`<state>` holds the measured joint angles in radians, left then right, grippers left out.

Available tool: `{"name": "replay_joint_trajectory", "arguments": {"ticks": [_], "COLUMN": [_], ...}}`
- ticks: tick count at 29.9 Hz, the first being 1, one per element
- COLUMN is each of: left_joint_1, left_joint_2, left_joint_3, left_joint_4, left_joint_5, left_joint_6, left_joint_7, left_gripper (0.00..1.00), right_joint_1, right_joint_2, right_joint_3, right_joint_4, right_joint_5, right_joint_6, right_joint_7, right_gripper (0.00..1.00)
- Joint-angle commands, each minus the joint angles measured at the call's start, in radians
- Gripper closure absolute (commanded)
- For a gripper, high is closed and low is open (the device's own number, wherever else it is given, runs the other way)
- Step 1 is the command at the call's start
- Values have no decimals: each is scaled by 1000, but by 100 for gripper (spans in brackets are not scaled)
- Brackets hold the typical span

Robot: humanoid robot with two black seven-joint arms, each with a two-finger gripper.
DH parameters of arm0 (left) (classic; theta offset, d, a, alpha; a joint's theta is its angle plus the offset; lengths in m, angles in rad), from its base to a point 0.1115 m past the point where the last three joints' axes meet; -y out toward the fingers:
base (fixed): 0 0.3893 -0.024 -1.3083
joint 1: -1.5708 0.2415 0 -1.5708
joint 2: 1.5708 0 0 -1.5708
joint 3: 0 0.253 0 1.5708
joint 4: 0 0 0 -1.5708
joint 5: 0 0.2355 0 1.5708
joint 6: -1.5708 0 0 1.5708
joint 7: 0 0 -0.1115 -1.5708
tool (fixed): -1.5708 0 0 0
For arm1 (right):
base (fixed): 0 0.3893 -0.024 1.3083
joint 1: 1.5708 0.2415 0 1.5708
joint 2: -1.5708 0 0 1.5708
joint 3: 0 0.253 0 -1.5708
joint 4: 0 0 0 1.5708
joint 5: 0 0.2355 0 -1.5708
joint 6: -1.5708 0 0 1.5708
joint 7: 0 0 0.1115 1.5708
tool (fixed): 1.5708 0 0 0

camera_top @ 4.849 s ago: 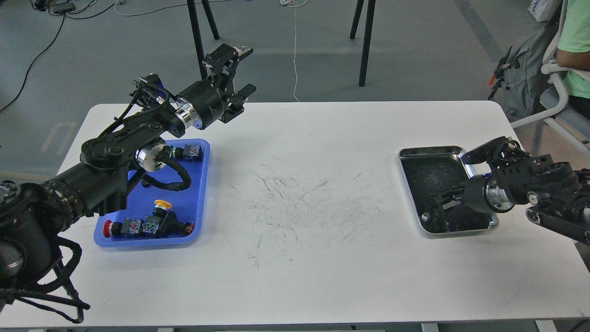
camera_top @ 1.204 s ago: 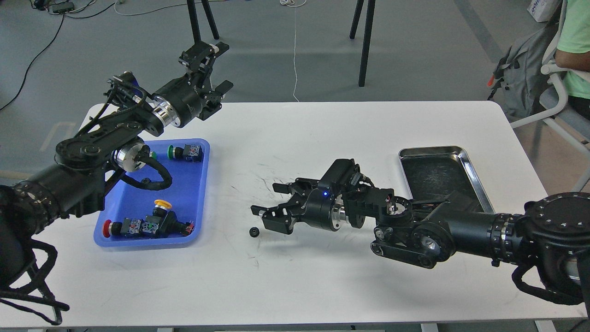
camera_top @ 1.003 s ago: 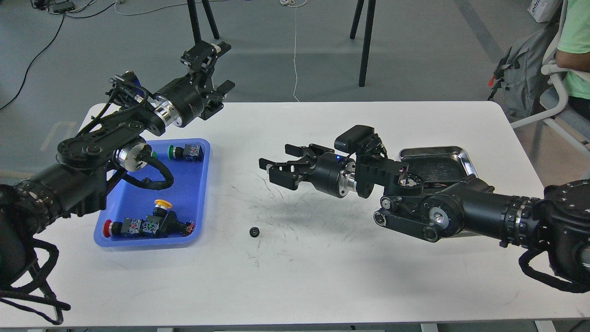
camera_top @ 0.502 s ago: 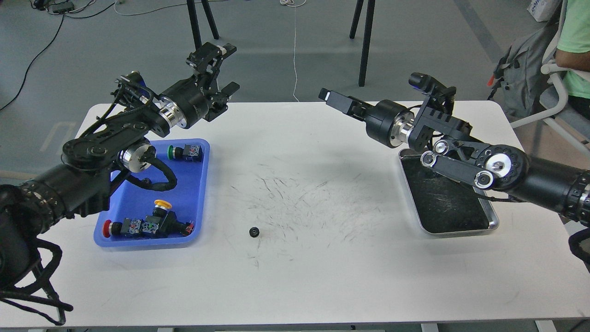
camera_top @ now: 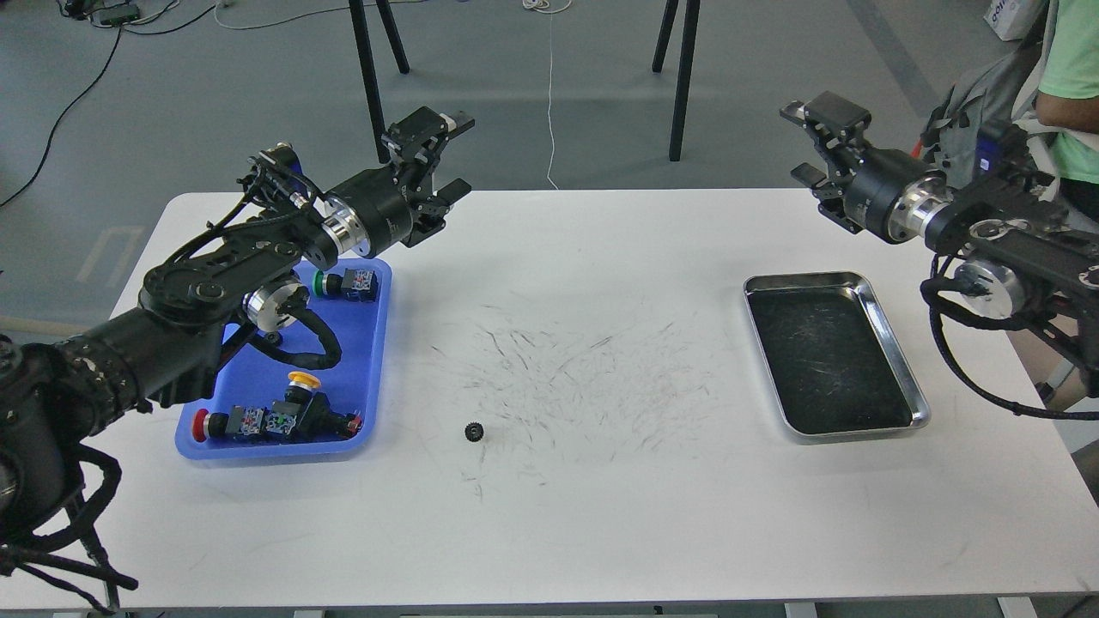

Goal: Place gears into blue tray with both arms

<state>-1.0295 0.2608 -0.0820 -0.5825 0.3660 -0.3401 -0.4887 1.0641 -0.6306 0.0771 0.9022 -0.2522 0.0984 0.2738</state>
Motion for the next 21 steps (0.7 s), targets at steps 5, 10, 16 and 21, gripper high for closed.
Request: {"name": "replay_joint_trajectory", "arguments": {"ticks": [5,10,16,21], "left_joint_1": [-3,-1,0,6], "left_joint_2": [17,54,146,245], "left_joint_3": [10,45,106,110], "left_joint_4": [-104,-166,-338,-500], "left_joint_5": [137,235,391,626], "left_joint_6": [4,3,18,44], "left_joint_7": [0,0,0,0], "left_gripper": [0,0,0,0], "right_joint_1": [-189,-328,-433,-472], "right_joint_2": [-49,-49,-47,-43], "right_joint_3": [205,400,519,552], "right_joint_4": [0,-3,1,3], "right_joint_5": [123,123,123,123], "right_joint_6": [72,132,169,184], "right_joint_7": [16,19,24,50], "right_gripper": [8,7,7,7]}}
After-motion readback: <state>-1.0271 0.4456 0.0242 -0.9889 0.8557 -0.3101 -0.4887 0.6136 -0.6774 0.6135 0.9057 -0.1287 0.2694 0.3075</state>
